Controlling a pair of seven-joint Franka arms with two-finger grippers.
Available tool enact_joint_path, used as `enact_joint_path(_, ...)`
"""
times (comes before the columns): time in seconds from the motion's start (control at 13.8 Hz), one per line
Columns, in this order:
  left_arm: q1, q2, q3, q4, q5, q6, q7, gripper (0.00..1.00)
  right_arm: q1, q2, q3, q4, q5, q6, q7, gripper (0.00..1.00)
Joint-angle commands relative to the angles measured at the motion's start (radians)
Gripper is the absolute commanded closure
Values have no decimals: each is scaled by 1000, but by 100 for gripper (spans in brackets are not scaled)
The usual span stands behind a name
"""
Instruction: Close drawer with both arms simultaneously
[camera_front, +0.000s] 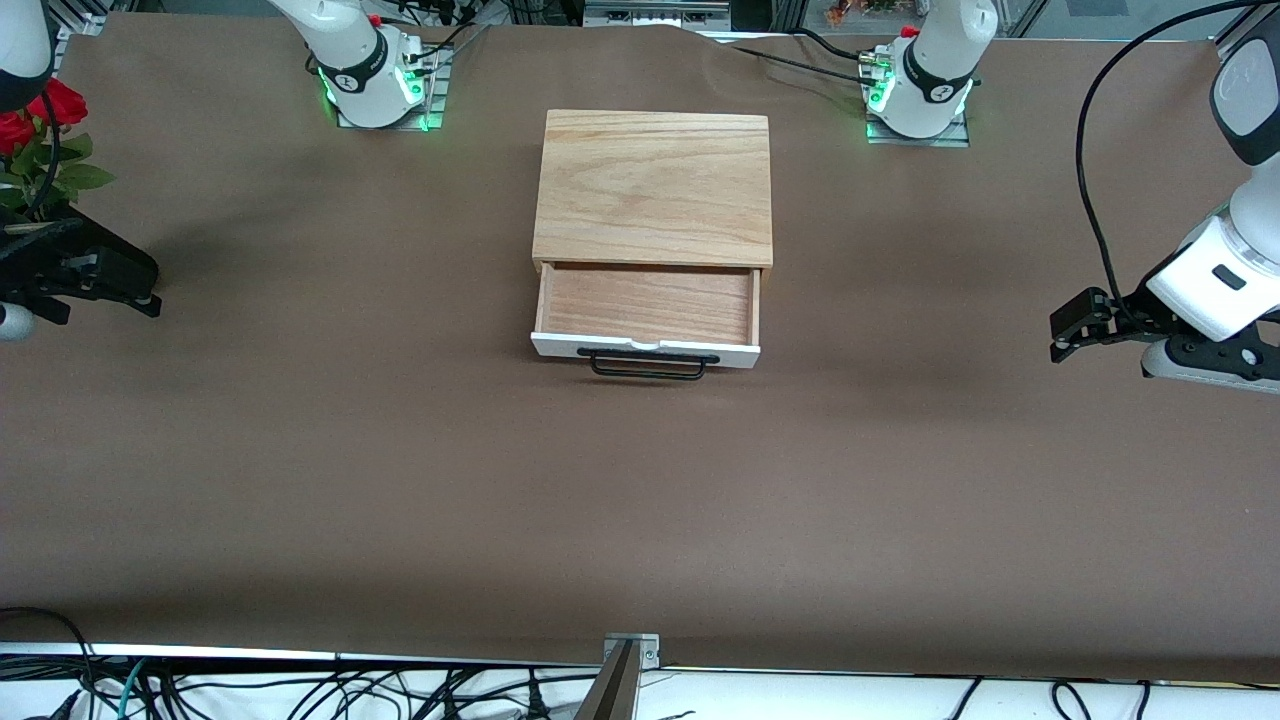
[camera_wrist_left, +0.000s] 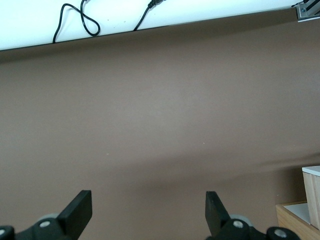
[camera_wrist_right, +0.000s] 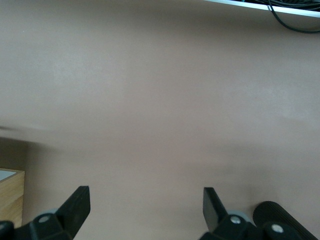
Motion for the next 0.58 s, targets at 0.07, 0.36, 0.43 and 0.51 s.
enact_joint_path(0.07, 5, 8, -3, 28, -6, -18, 25, 0, -5, 14, 2, 32, -12, -10, 4, 0)
enact_joint_path(0.36, 5, 8, -3, 28, -6, -18, 25, 0, -2, 14, 3, 32, -15, -10, 10, 0)
enact_joint_path(0.43, 5, 8, -3, 28, -6, -18, 25, 0, -2, 14, 3, 32, -15, -10, 10, 0)
enact_joint_path(0.51, 5, 8, -3, 28, -6, -18, 25, 0, -2, 14, 3, 32, -15, -10, 10, 0)
